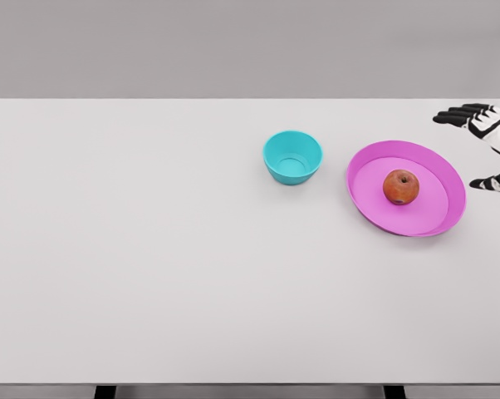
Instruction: Put the apple from the pink plate into the blue bowl with your right arm
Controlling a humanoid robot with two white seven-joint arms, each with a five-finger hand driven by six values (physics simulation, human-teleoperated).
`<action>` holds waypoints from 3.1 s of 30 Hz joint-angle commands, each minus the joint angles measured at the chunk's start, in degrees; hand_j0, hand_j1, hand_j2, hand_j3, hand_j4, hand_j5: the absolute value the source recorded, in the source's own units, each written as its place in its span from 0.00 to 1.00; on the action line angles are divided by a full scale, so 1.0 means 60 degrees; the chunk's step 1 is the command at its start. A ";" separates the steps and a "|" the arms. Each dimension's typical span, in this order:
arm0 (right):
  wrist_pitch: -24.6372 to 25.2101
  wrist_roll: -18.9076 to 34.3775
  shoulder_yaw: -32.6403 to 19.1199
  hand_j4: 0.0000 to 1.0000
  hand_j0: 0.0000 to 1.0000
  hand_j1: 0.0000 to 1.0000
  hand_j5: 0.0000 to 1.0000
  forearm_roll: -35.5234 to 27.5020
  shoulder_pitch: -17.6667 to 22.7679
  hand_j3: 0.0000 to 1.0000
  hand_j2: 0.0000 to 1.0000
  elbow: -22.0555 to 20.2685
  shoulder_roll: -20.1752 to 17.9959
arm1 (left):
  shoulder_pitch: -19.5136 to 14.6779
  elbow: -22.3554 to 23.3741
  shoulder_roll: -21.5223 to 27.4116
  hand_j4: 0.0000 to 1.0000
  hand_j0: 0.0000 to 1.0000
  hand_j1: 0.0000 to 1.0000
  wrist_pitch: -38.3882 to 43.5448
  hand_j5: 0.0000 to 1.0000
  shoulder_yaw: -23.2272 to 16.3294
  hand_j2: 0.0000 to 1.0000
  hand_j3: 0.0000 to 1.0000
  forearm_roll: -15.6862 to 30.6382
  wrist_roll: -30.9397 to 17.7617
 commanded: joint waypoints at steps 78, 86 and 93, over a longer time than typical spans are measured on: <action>0.0012 0.3693 0.4861 0.32 0.32 0.32 0.32 0.0576 -0.5522 0.32 0.32 0.4532 0.2292 | 0.0000 0.0000 0.0001 1.00 1.00 1.00 0.0000 1.00 0.0000 1.00 1.00 -0.0001 -0.0001; 0.0012 0.3693 0.4861 0.32 0.32 0.32 0.32 0.0576 -0.5976 0.32 0.32 0.4547 0.2702 | 0.0000 0.0000 0.0001 1.00 1.00 1.00 0.0000 1.00 0.0000 1.00 1.00 -0.0001 -0.0001; 0.0012 0.3693 0.4861 0.32 0.32 0.32 0.32 0.0590 -0.6343 0.32 0.32 0.4547 0.3244 | 0.0000 0.0000 0.0001 1.00 1.00 1.00 0.0000 1.00 0.0000 1.00 1.00 -0.0001 -0.0001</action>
